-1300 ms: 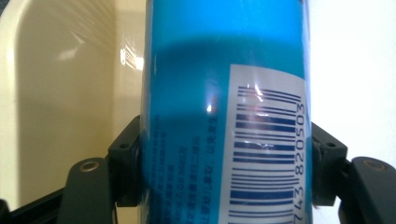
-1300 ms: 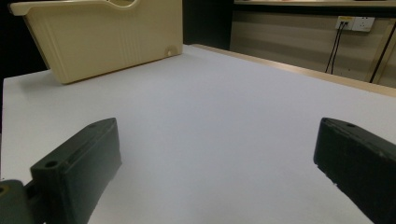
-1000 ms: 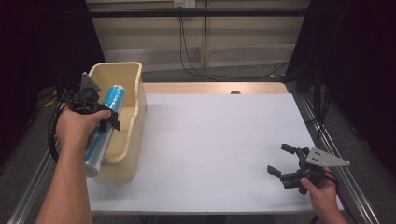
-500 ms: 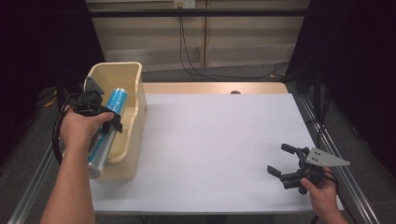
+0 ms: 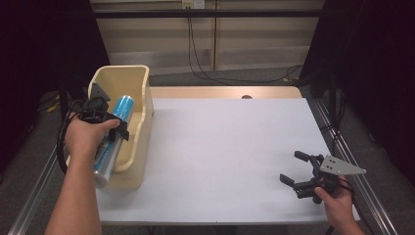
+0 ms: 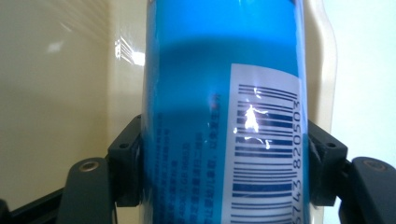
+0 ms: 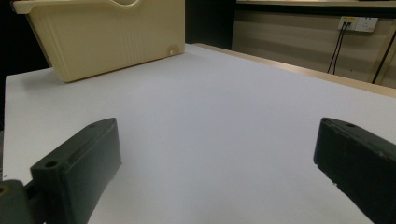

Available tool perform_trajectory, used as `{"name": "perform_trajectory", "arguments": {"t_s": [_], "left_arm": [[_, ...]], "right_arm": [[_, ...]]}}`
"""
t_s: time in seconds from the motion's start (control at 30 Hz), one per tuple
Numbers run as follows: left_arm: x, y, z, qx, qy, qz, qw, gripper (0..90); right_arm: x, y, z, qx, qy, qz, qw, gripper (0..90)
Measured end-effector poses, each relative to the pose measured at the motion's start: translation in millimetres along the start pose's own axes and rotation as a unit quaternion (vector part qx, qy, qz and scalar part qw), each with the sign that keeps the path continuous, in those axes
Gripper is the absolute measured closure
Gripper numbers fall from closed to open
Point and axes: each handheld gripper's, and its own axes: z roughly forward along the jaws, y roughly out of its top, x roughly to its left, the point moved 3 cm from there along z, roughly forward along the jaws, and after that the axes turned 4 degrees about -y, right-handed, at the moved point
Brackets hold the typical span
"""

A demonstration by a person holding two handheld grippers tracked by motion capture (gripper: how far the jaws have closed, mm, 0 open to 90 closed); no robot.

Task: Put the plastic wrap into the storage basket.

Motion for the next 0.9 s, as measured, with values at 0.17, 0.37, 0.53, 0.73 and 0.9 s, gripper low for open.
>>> {"name": "perform_trajectory", "arguments": {"t_s": [0.17,0.37,0.53,0.73,0.9], "left_arm": [[0.8,2.4,-4.4,-0.012,-0.003,-0.005,0.9999,30.3],[-1.7,5.0,-20.0,-0.043,-0.009,0.001,0.999,32.7],[-2.2,6.1,-15.0,-0.053,-0.013,0.004,0.9985,28.3],[-10.9,10.3,-21.2,-0.07,-0.025,0.015,0.9971,23.0],[-26.3,12.6,-27.3,-0.077,-0.036,0.033,0.9958,19.7]], "right_arm": [[0.0,-0.1,0.1,0.0,0.0,-0.001,1.0,0.2],[0.7,0.0,1.3,0.0,0.002,-0.004,1.0,0.2],[1.1,-0.4,1.5,0.003,0.003,-0.006,1.0,0.2],[0.4,-0.3,1.5,0.002,0.001,-0.005,1.0,0.2],[0.8,-0.3,1.7,0.002,0.002,-0.006,1.0,0.2]]}}
